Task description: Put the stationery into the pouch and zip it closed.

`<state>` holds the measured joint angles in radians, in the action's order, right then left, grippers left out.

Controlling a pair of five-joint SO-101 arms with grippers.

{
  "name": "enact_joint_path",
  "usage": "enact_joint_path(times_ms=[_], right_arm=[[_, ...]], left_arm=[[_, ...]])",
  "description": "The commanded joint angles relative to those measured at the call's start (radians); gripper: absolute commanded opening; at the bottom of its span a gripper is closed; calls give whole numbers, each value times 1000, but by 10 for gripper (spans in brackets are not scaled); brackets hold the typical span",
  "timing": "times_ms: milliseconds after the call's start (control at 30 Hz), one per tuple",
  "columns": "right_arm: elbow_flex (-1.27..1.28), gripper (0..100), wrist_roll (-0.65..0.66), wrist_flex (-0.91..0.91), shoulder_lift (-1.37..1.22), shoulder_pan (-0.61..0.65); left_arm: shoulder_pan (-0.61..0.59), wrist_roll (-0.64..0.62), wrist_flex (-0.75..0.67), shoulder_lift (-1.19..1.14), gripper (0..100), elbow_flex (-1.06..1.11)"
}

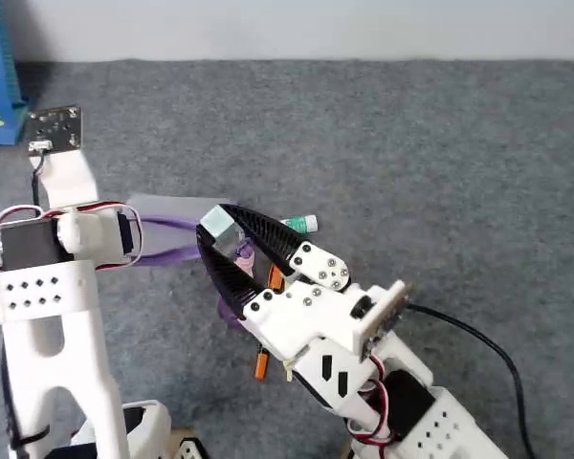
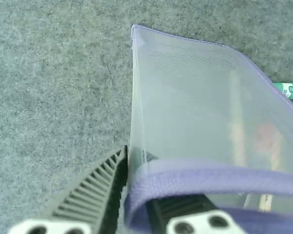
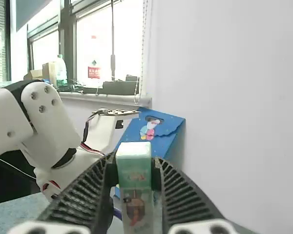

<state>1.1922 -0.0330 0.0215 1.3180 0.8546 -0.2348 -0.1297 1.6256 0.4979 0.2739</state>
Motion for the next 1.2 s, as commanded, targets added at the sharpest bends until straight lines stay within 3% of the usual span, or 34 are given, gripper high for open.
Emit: enact_joint_path(times_ms=[0, 333, 533, 833, 1167], right_arm=[[25, 7, -9, 130, -41, 12], [-34, 7, -11, 312, -294, 15], [-46, 7, -11, 329, -309, 76], [-176, 7, -48, 334, -466, 67], [-186, 7, -46, 533, -674, -10]], left_arm=[[0, -11, -21, -5, 12, -50], [2, -12, 121, -11, 12, -229], [0, -12, 124, -12, 12, -236], [0, -12, 124, -9, 12, -236], [-43, -12, 124, -6, 12, -231]])
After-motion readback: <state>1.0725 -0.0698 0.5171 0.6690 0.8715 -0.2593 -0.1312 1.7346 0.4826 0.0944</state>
